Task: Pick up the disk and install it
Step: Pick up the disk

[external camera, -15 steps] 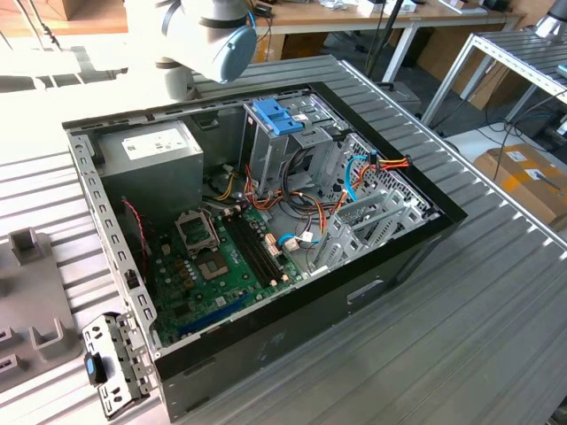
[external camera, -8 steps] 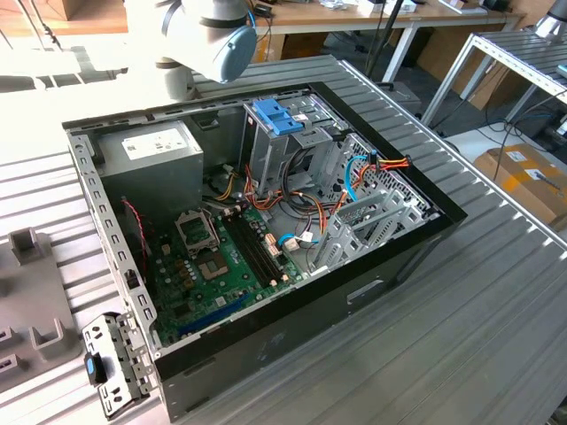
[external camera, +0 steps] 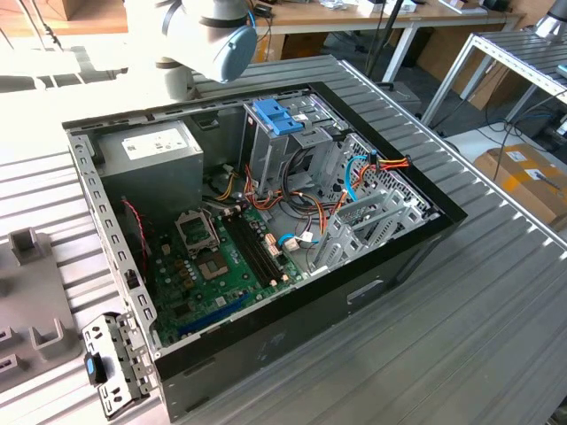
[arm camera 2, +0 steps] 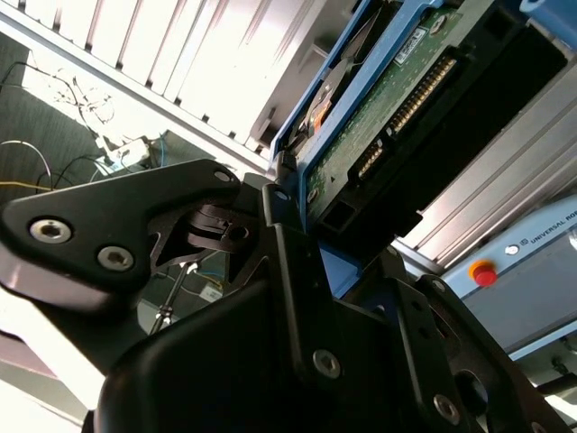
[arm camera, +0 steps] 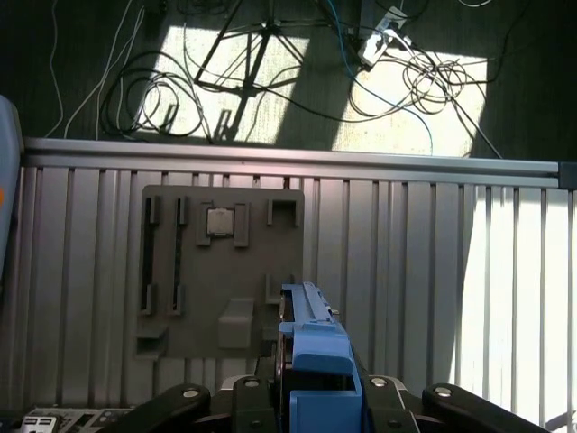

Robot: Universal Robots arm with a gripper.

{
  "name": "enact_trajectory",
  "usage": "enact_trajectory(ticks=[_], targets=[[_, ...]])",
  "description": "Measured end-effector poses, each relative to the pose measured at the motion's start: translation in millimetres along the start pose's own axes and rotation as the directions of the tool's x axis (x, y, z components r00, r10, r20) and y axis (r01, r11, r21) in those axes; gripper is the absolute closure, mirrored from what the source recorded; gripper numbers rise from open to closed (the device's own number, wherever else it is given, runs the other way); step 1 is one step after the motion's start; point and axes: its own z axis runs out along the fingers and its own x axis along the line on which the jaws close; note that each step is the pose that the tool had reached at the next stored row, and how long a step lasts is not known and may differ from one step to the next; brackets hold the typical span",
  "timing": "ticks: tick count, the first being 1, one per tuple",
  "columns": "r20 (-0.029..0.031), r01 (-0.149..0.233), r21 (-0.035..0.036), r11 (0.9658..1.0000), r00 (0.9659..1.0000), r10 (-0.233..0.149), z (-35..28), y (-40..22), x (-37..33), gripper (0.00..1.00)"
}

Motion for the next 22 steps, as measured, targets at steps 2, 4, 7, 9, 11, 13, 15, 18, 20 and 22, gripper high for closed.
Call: enact_trajectory(ticks=[2, 4, 7, 9, 11, 13, 15, 18, 20, 22], targets=[[0.0, 0.0, 0.0, 1.0, 1.0, 0.0, 0.0, -0.9, 0.0, 0.63], [0.0, 0.0, 0.0, 1.0, 1.0, 0.0, -0.1, -2.1, 0.1, 0.63], [0.0, 0.0, 0.0, 1.0, 1.0, 0.0, -0.2, -3.7, 0.1, 0.63], [0.0, 0.0, 0.0, 1.0, 1.0, 0.0, -0.3, -4.6, 0.2, 0.63], [0.0, 0.0, -0.0001, 1.0, 1.0, 0.0, -0.4, -5.6, 0.2, 0.63], [0.0, 0.0, -0.0001, 1.0, 1.0, 0.0, -0.4, -6.9, 0.2, 0.63], [0.0, 0.0, 0.0, 1.0, 1.0, 0.0, -0.5, -7.9, 0.2, 0.63], [0.0, 0.0, 0.0, 1.0, 1.0, 0.0, -0.5, -9.4, 0.3, 0.63], [0.0, 0.0, -0.0001, 1.0, 1.0, 0.0, -0.6, -10.3, 0.3, 0.63], [0.0, 0.0, 0.0, 1.0, 1.0, 0.0, -0.6, -11.1, 0.3, 0.63]])
